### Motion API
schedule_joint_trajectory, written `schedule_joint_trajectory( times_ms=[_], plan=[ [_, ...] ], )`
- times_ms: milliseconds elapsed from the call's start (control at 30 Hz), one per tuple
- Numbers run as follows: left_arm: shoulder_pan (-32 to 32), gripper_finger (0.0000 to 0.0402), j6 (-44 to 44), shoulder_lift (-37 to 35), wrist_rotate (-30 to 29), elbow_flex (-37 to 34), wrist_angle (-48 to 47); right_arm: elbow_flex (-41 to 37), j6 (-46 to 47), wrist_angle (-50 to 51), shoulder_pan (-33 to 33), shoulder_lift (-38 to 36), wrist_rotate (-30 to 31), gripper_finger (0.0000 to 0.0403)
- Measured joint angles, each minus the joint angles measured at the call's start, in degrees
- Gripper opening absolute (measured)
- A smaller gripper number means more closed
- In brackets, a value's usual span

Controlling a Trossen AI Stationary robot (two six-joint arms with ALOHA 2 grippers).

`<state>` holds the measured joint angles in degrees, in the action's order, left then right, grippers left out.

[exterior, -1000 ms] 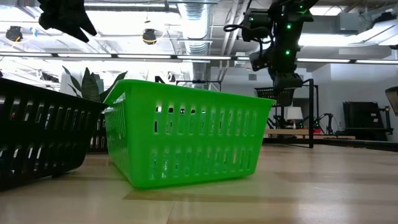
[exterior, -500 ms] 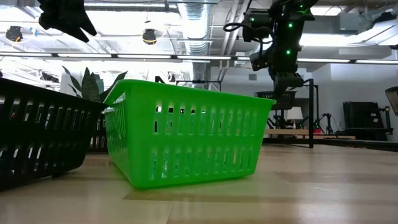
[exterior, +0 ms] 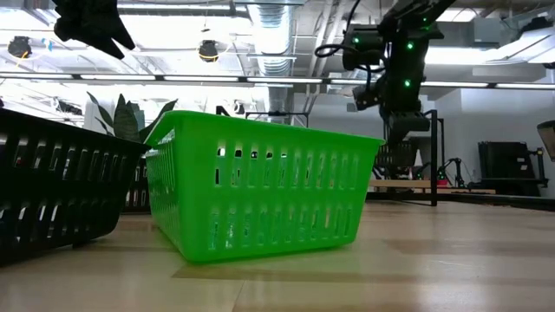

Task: Stack baskets on shelf by color
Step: Put the black basket on the shelf

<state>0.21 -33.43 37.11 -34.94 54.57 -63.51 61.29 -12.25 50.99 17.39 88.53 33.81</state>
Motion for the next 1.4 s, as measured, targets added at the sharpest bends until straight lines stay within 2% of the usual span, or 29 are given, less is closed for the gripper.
schedule_joint_trajectory(
  times_ms=[400, 600, 1133, 1400],
  plan=[
    [0.0, 0.0236, 0.3, 0.0, -0.1, 0.0, 0.0, -0.8, -3.8, -8.4, 0.3, 0.0, -4.3, 0.0009],
    [0.0, 0.0236, 0.4, 0.0, -0.3, 0.0, 0.0, -0.8, -5.4, -11.3, 1.2, 0.0, -4.3, 0.0011],
    [0.0, 0.0236, -0.3, 0.0, -0.3, 0.0, 0.0, -0.8, -6.5, -6.7, 2.5, 0.0, -11.0, 0.0016],
    [0.0, 0.0236, -0.4, 0.0, -0.3, 0.0, 0.0, -0.8, -7.6, -5.0, 4.0, 0.0, -11.1, 0.0059]
  ],
)
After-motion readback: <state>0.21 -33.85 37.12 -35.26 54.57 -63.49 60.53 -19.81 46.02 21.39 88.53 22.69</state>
